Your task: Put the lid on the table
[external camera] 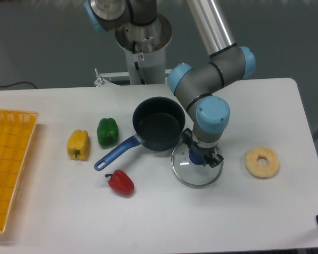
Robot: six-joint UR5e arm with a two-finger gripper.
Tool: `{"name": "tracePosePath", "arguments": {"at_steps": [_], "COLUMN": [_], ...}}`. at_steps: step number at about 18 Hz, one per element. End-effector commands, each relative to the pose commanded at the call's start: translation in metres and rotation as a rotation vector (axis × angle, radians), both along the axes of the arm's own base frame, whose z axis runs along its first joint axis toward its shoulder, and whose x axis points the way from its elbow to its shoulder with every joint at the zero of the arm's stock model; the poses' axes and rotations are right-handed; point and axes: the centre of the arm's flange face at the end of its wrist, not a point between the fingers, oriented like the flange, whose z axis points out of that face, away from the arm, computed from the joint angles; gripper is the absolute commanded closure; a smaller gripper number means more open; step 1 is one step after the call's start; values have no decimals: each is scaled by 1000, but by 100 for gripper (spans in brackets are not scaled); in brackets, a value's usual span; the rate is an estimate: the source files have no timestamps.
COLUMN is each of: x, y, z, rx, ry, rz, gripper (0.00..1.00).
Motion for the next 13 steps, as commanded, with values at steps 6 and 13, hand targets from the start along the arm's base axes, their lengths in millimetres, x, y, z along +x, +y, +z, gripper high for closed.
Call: {"name": "tracePosePath", "arguments": {"at_steps": [6,13], "x": [0,-1], "y": [0,0], "z": [-1,-2], "rx": [-1,0], "ry": [-1,2], "rz": [0,0], "gripper": [42,42]}}
